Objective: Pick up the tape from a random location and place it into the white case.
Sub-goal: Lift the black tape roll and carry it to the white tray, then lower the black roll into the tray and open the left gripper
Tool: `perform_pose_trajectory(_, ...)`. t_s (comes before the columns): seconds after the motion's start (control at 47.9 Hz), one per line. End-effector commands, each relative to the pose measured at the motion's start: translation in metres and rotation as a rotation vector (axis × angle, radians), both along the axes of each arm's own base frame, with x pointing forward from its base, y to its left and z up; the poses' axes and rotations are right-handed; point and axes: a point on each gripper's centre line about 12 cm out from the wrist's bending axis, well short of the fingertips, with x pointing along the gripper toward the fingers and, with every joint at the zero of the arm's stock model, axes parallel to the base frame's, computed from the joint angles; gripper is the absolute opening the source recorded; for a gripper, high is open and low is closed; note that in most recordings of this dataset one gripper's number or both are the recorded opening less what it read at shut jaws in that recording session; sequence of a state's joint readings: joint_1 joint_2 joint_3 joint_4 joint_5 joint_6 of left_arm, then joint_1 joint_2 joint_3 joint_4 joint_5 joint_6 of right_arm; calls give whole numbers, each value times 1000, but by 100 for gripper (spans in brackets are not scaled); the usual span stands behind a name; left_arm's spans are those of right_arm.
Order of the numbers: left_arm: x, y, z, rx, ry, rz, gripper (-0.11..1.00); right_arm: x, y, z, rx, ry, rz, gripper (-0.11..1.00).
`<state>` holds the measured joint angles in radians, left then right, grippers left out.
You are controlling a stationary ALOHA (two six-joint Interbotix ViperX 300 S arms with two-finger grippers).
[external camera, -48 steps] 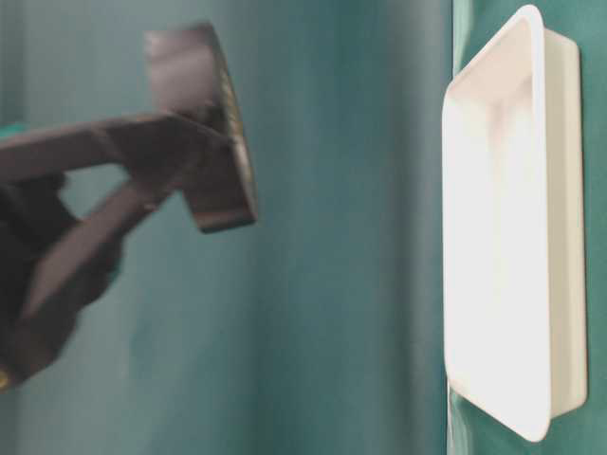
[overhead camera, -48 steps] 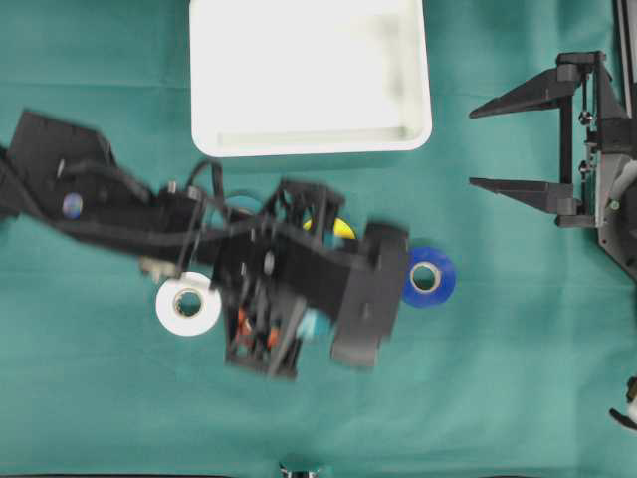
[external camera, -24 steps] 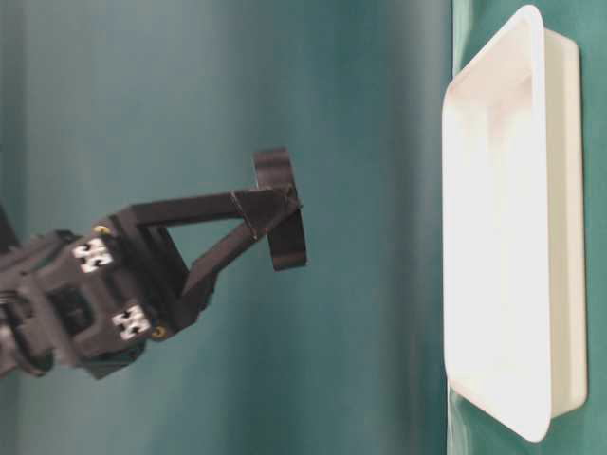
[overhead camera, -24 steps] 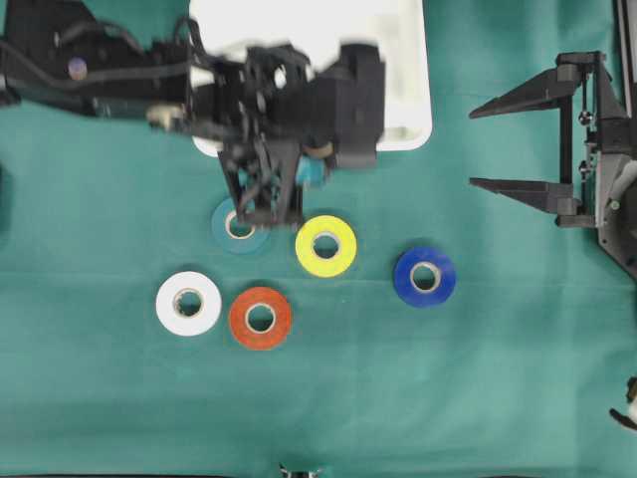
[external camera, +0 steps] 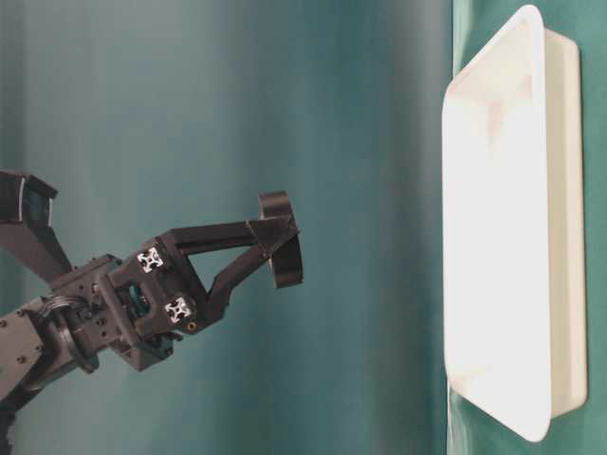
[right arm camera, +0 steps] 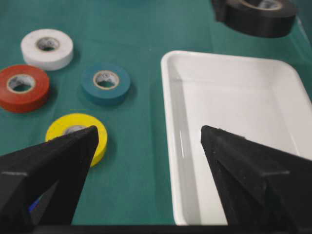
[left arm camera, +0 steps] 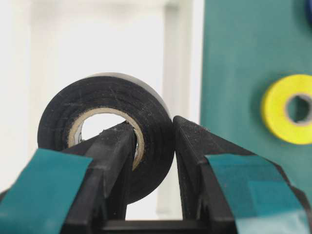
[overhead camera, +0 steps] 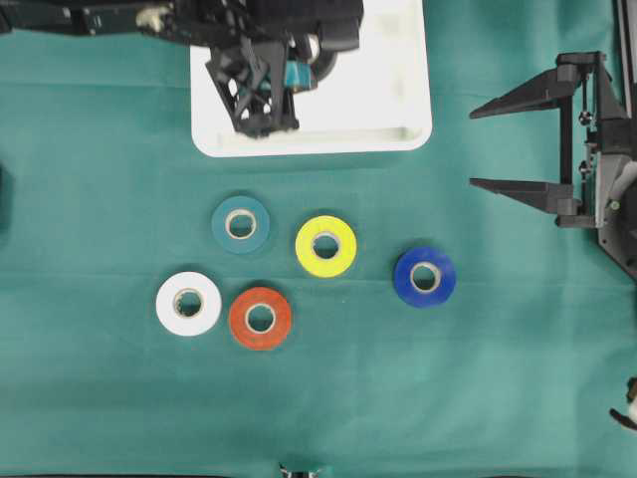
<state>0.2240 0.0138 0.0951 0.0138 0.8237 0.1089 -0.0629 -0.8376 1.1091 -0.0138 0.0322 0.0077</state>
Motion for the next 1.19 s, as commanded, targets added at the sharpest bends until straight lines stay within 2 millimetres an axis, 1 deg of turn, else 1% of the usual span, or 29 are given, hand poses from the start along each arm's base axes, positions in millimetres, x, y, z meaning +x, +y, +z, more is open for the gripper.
perform_pose_trajectory(0.0,-6,9,20,18,-51,18,20,2,0,7,-2,-15,0,92)
perform_pose_trajectory(0.23,-7,15,20,29,-51,18,20,2,0,6,-5,-10,1,92)
perform_pose_trajectory(0.793,-7,14,19,23,-50,19,20,2,0,6,-7,-10,2,92)
perform_pose_trajectory(1.169,-9,13,9,17,-34,18,20,2,0,6,-7,-10,2,92)
